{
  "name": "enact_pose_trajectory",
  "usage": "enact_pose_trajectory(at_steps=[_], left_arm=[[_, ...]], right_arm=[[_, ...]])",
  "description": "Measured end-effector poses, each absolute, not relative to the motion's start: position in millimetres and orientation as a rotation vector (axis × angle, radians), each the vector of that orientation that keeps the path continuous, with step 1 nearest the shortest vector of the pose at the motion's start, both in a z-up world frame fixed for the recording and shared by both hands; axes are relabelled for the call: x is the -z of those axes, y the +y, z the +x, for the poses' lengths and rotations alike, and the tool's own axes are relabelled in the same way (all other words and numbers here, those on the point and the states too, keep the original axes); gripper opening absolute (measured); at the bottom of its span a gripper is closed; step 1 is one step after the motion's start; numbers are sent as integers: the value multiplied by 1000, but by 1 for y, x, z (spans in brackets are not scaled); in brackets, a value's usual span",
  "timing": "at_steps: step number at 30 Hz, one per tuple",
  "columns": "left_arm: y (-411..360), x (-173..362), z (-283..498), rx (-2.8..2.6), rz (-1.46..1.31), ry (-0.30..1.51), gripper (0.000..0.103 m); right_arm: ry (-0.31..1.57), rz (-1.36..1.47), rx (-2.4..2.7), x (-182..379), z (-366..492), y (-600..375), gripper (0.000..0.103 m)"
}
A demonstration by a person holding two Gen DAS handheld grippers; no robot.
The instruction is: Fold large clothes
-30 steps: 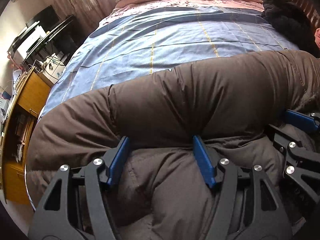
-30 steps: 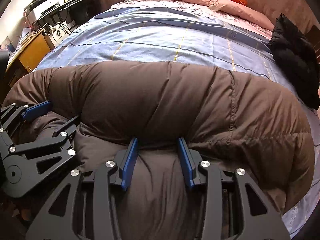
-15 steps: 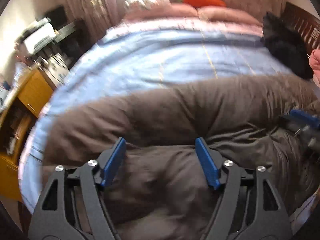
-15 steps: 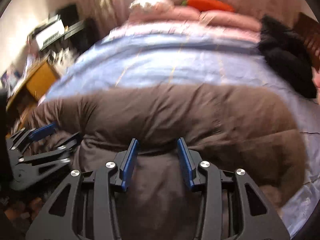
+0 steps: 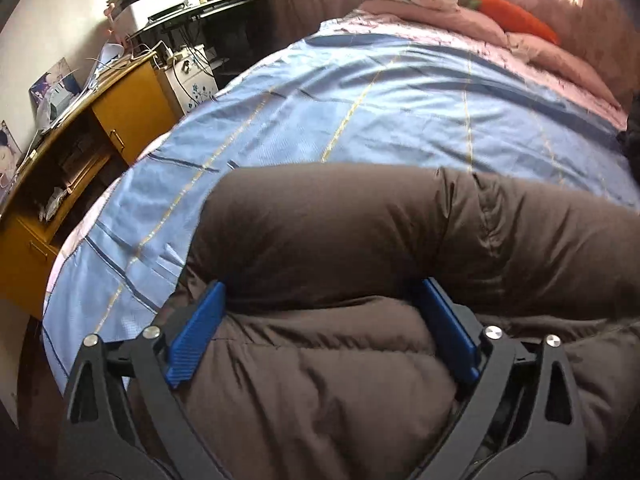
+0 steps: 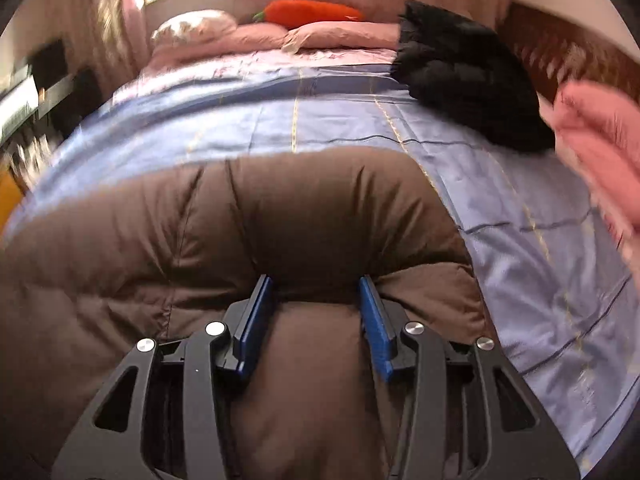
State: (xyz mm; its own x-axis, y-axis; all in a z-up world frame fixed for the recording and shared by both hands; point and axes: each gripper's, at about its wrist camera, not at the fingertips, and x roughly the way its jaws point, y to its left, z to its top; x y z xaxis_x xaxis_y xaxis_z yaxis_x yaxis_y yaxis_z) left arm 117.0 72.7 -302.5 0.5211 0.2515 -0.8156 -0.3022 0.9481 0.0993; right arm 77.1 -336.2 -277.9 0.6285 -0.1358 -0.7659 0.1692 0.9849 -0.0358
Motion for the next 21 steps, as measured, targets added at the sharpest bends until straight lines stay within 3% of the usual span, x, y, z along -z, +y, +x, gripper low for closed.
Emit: enact_pose_trajectory(at_steps=[4, 6, 11, 16, 17, 21], left_arm=[[73, 301, 119, -340, -69, 999, 96], [71, 286, 108, -321, -102, 1023, 88], [52, 246, 58, -141, -185, 1002, 88], [5, 282, 12, -63, -2, 1090, 88], [2, 289, 11, -73, 33, 1104, 89], [15, 300, 21, -69, -49, 1163, 93]], right_arm=[[938, 58, 190, 277, 83, -338, 46], [944, 120, 203, 264, 79, -340, 46], [918, 171, -63, 215, 61, -294, 50], [969, 28, -214, 210, 54, -234, 50], [1003, -23, -218, 220, 55, -222, 54], [1015, -79, -203, 245, 56, -212, 58]])
